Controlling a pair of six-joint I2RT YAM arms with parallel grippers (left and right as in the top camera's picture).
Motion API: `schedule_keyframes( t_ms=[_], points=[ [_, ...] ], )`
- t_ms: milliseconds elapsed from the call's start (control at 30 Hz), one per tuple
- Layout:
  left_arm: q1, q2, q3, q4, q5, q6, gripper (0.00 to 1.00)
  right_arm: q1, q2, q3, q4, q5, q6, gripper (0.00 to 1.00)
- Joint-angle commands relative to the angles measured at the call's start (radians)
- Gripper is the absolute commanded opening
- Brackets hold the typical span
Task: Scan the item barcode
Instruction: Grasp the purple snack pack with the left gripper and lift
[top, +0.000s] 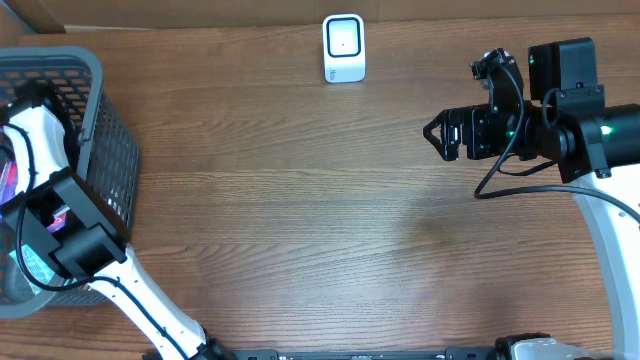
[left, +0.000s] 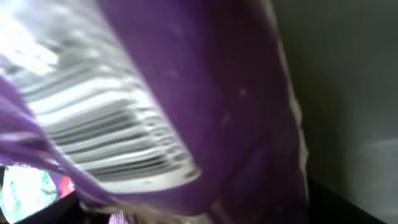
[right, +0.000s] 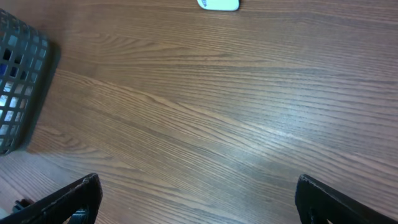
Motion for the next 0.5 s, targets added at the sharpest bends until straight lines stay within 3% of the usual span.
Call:
schedule_keyframes(
  t_ms=[0, 33, 67, 100, 467],
  points=[
    [0.004, 0.014, -0.023, 0.001, -0.021, 0.028, 0.49, 0.006, 0.002, 0.027, -0.002, 0.002, -0.005, 1.0],
    [0.004, 0.014, -0.023, 0.001, -0.021, 0.039, 0.23, 0.006, 0.002, 0.027, -0.002, 0.002, -0.005, 1.0],
    [0.004, 0.014, -0.023, 0.001, -0.021, 0.059, 0.1, 0.006, 0.002, 0.027, -0.002, 0.002, -0.005, 1.0],
    [0.004, 0.014, -0.023, 0.001, -0.021, 0.077, 0.04, 0.006, 0.002, 0.027, 0.0, 0.002, -0.005, 1.0],
    [0.003, 0.013, 0.085, -0.105, 0.024, 0.089, 0.04, 0.006, 0.002, 0.027, 0.003, 0.002, -0.005, 1.0]
  ],
)
